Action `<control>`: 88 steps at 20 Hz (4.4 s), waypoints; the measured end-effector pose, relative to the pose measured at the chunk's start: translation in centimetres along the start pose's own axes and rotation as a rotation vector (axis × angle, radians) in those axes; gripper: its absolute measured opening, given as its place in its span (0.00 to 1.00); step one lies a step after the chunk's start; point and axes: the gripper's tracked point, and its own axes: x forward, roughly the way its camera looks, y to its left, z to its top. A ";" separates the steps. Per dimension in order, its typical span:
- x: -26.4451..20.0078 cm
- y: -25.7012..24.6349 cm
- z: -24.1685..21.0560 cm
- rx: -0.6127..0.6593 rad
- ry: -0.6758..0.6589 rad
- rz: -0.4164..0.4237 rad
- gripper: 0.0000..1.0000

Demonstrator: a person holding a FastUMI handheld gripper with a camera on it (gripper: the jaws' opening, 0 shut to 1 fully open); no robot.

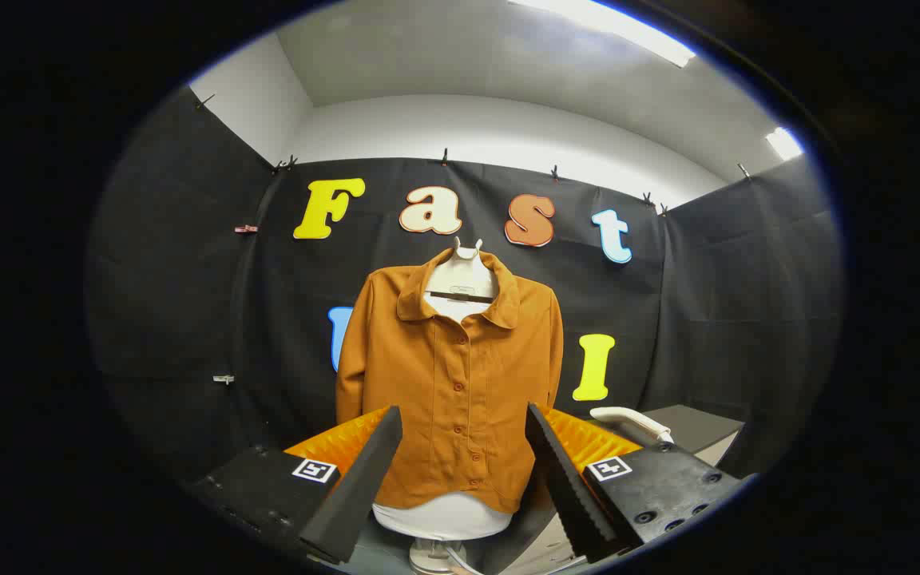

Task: Iron the clothes twice with a garment steamer, once on the left side and once on the right side.

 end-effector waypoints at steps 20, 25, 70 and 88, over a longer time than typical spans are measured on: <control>0.2 2.2 -0.1 0.021 0.014 0.070 0.98; 0.3 3.3 0.0 0.026 0.020 0.087 0.97; 23.0 -38.1 -15.5 0.059 0.330 -0.239 0.98; 29.5 -38.9 -27.3 0.161 0.895 -0.060 0.95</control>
